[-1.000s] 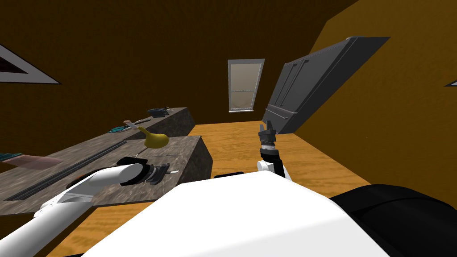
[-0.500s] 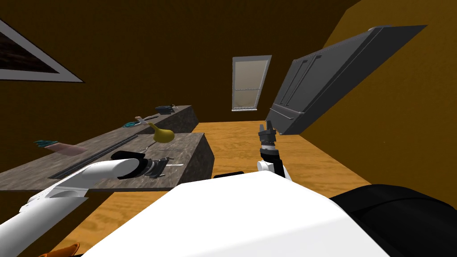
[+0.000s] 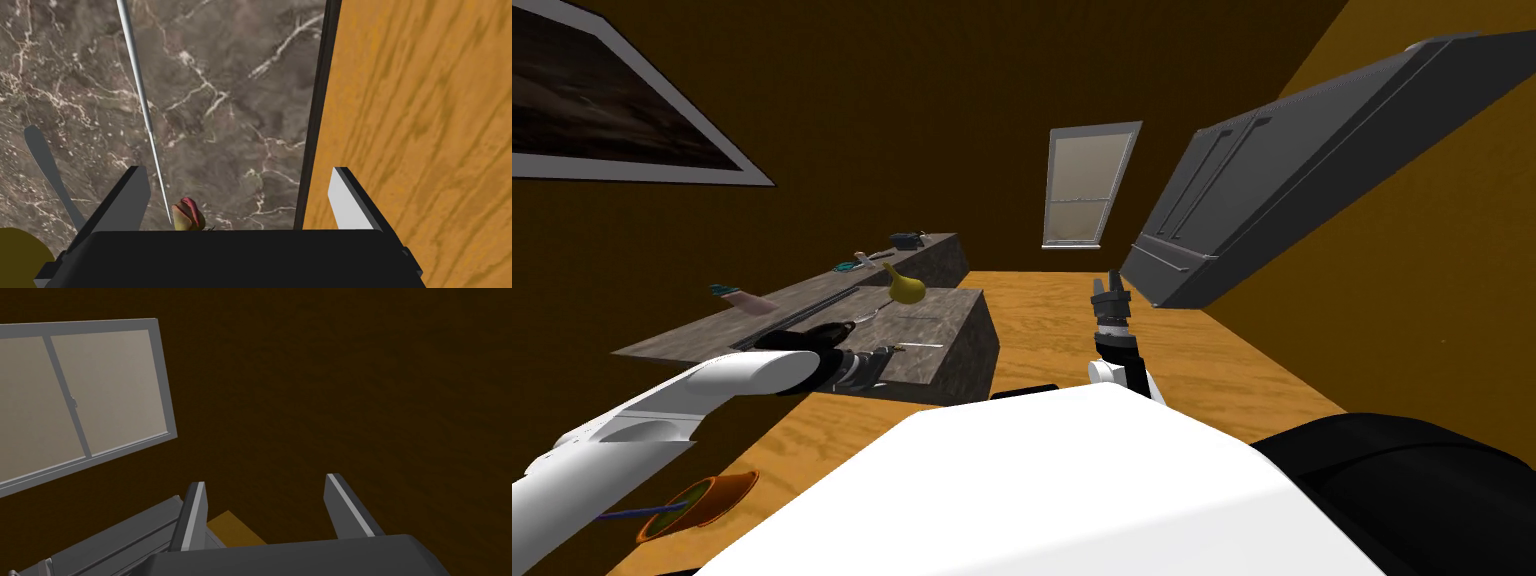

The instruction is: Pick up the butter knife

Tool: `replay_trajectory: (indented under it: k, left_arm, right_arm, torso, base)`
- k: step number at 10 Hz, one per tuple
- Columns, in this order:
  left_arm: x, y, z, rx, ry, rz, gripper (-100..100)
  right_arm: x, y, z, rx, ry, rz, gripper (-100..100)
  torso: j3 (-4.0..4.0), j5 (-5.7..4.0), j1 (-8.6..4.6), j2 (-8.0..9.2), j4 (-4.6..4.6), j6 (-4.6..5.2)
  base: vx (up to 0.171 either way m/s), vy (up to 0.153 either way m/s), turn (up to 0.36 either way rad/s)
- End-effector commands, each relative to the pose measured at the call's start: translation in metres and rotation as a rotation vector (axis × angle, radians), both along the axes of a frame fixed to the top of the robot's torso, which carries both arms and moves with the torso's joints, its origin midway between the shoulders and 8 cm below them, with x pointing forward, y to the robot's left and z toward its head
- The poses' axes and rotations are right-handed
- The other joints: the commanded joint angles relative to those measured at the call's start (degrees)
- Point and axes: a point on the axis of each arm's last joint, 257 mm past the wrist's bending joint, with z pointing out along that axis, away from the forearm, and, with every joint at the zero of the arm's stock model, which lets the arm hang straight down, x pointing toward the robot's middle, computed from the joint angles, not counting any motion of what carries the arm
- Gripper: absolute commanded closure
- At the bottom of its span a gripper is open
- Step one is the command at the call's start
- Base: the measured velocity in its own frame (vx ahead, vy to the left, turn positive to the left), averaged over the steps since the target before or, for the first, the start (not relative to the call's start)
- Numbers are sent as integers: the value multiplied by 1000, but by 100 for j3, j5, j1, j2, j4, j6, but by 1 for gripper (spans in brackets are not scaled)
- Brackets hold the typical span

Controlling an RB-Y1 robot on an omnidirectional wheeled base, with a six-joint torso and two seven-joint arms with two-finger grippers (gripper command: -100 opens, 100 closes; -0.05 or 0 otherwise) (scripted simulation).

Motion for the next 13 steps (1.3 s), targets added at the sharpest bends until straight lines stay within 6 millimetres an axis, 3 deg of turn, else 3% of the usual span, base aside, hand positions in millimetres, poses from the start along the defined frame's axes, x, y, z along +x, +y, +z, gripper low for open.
replay_trajectory:
  k: [1, 8, 9, 10, 11, 13]
  left_arm:
    - [2, -9, 8, -9, -10, -30, -100]
    - [-65, 7, -42, -38, 210, 71, -100]
    - [-58, 8, -36, -37, 185, 63, -100]
    - [-59, 8, -37, -37, 190, 64, 0]
    - [-60, 11, -50, -38, 181, 75, -100]
    - [-60, 12, -51, -39, 181, 78, -100]
  right_arm:
    - [0, 0, 0, 0, 0, 0, 0]
    - [0, 0, 0, 0, 0, 0, 0]
    - [0, 0, 0, 0, 0, 0, 0]
    - [0, 0, 0, 0, 0, 0, 0]
    - [0, 0, 0, 0, 0, 0, 0]
    - [0, 0, 0, 0, 0, 0, 0]
  torso:
    - [0, 0, 0, 0, 0, 0]
    - [-78, 3, 10, -133, -32, 11]
    - [-80, 4, 12, -137, -33, 10]
    - [-62, 1, 1, -103, -26, 6]
    - [-44, -1, -9, -72, -18, 6]
    - [-25, -2, -14, -41, -11, 6]
  base:
    - [-100, 3, 168]
    - [176, 23, -181]
    - [98, 30, -36]
    - [18, 6, 4]
    - [-10, 1, -77]
    - [-27, -1, -53]
